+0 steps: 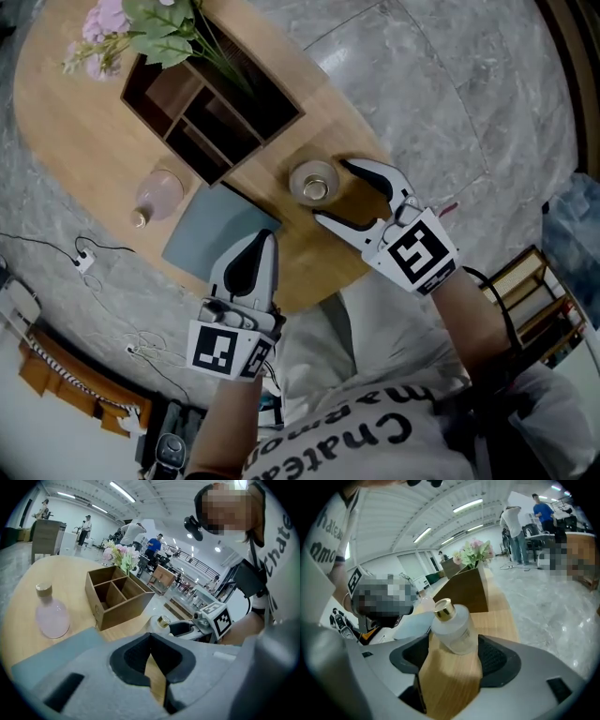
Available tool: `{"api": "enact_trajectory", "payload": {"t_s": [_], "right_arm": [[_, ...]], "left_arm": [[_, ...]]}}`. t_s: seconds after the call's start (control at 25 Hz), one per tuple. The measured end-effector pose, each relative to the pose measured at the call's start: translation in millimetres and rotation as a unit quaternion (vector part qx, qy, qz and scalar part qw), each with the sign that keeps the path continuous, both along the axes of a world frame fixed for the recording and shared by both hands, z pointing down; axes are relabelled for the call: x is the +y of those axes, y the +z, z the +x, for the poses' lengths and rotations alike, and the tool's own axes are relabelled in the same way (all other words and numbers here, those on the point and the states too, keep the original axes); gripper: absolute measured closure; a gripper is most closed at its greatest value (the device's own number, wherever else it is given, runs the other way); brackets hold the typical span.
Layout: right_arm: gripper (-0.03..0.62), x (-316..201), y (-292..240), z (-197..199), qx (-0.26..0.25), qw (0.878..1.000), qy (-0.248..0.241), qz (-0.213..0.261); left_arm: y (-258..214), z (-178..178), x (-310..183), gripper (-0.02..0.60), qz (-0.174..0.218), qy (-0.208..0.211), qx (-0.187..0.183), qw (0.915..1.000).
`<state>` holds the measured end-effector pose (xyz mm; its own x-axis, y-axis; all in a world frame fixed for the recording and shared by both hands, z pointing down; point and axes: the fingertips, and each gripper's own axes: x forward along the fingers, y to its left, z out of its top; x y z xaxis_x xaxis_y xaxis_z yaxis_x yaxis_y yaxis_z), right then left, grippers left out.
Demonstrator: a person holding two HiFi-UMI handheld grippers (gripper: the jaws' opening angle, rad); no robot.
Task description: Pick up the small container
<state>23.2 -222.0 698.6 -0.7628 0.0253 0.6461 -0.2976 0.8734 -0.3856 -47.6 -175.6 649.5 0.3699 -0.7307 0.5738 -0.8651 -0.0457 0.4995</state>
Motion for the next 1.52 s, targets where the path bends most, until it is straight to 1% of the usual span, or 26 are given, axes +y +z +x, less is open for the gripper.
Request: {"api": "enact_trajectory", "payload": {"t_s": [0.08, 0.16, 0.32, 0.52, 0.88, 1.2, 1.52], "right_arm": [[0.301, 2.0, 2.7, -7.9, 0.0, 1.0, -0.016, 0.023], [0.298, -0.6, 4.1, -15.0, -0.005, 0.999, -0.013, 0.039], [0.293, -4.1, 8.4, -24.1, -0.006, 0.999, -0.007, 0.05], [0.287, -6.2, 12.0, -32.9, -0.003, 0.996, -0.019, 0.084], [0.275, -9.0, 17.3, -42.6, -0.008, 0.996, -0.005, 0.085], [0.267, -10.3, 22.4, -52.8, -0.003, 0.994, -0.03, 0.106], [0.261, -11.1, 25.7, -58.9, -0.006, 0.994, -0.031, 0.108]], "left_arm": [[4.1, -0.7, -0.5, 0.568, 0.004, 0.001, 0.003, 1.0], [8.0, -3.0, -1.4, 0.568, 0.007, 0.001, 0.005, 1.0], [13.3, -8.8, -0.5, 0.568, 0.009, 0.001, 0.005, 1.0], [18.7, -12.7, 0.1, 0.568, 0.012, 0.0, 0.009, 0.9999], [26.9, -9.3, 7.2, 0.568, 0.01, 0.005, 0.018, 0.9998], [22.4, -10.6, 8.4, 0.568, 0.017, 0.003, 0.017, 0.9997], [22.7, -10.1, 9.3, 0.568, 0.02, 0.001, 0.02, 0.9996]]}}
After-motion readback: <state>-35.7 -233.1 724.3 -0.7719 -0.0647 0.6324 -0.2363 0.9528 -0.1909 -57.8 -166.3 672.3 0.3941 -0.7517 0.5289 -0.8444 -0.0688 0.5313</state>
